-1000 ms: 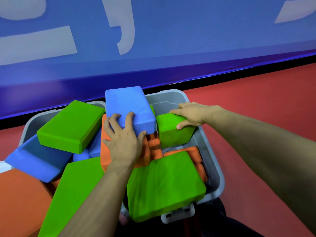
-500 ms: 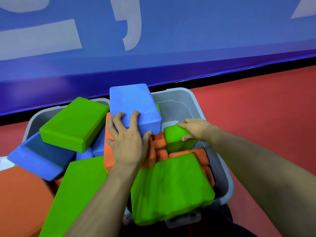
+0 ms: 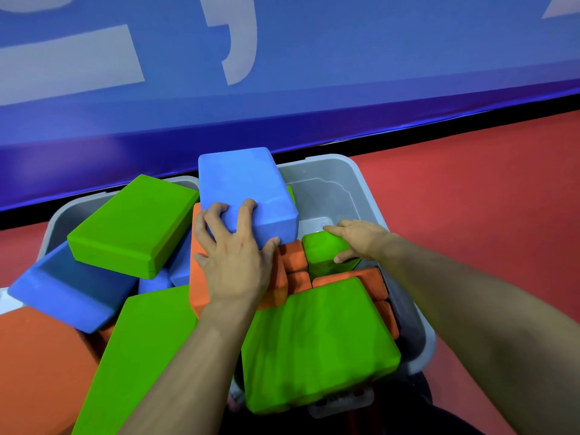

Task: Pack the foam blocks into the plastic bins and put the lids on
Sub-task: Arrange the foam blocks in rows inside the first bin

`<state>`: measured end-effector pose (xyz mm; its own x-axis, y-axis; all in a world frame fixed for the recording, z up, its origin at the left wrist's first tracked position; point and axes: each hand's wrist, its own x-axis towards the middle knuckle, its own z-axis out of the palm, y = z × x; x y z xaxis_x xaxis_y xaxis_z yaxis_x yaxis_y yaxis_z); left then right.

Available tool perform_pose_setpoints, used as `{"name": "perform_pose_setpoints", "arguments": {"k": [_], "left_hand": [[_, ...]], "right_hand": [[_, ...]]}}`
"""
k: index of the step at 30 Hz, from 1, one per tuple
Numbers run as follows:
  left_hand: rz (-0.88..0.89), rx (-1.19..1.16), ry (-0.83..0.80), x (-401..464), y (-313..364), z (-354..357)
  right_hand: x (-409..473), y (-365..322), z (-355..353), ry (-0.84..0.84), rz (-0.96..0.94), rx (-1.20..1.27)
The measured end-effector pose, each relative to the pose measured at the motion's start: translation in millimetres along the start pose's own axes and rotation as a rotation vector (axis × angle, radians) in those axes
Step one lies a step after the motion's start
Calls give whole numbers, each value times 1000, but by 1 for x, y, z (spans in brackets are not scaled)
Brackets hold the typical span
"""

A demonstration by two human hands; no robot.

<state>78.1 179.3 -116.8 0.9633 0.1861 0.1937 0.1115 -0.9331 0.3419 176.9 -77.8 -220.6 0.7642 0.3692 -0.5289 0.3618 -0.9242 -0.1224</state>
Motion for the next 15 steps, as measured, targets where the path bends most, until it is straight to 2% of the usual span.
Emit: {"name": "perform_pose_setpoints", "arguments": {"k": [4, 8, 15], "left_hand": [[10, -15, 16, -1, -3, 0], [19, -15, 24, -1, -4, 0], [21, -18, 20, -2, -2, -3]], "right_hand": [[-1, -1, 0, 57, -69, -45], [0, -4, 6, 92, -102, 14], [-6, -9, 5, 54, -104, 68]]}}
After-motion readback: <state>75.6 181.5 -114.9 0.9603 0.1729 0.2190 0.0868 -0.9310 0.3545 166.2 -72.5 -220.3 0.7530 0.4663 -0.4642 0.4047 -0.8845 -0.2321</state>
